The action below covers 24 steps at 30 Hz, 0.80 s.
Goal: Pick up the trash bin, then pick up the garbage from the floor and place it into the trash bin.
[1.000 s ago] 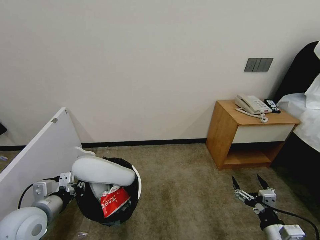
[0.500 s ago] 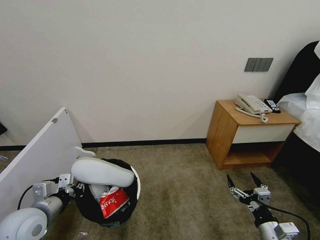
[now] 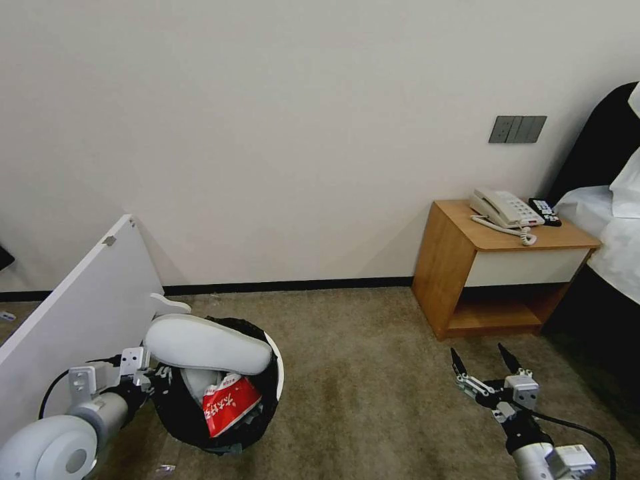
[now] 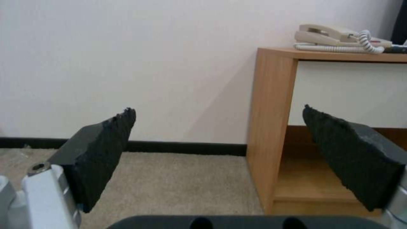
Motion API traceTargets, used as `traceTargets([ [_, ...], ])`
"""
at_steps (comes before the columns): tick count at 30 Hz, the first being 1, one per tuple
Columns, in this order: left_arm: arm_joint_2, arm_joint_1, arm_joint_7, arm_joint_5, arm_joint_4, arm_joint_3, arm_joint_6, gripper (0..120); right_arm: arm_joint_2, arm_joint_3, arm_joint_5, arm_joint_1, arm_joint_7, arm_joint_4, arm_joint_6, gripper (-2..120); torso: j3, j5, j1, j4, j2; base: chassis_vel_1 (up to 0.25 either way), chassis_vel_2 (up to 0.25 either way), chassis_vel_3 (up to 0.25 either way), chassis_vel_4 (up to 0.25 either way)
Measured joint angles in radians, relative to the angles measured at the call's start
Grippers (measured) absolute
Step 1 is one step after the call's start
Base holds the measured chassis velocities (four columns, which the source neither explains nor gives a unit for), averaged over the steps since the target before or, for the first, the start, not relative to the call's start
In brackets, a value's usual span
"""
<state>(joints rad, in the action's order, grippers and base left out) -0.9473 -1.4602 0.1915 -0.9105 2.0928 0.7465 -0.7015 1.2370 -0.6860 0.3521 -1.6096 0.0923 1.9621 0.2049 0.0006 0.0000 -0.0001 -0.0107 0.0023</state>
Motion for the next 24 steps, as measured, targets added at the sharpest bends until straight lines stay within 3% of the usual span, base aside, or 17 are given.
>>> traceTargets([
  [24, 0.003, 0.005, 0.0, -0.001, -0.001, -0.005, 0.0, 2, 0.006, 0.004, 0.0, -0.001, 0.005, 0.0, 0.0, 100, 0.0, 0.0, 0.0, 0.0, 0.0, 0.0, 0.0, 0.0, 0.0],
])
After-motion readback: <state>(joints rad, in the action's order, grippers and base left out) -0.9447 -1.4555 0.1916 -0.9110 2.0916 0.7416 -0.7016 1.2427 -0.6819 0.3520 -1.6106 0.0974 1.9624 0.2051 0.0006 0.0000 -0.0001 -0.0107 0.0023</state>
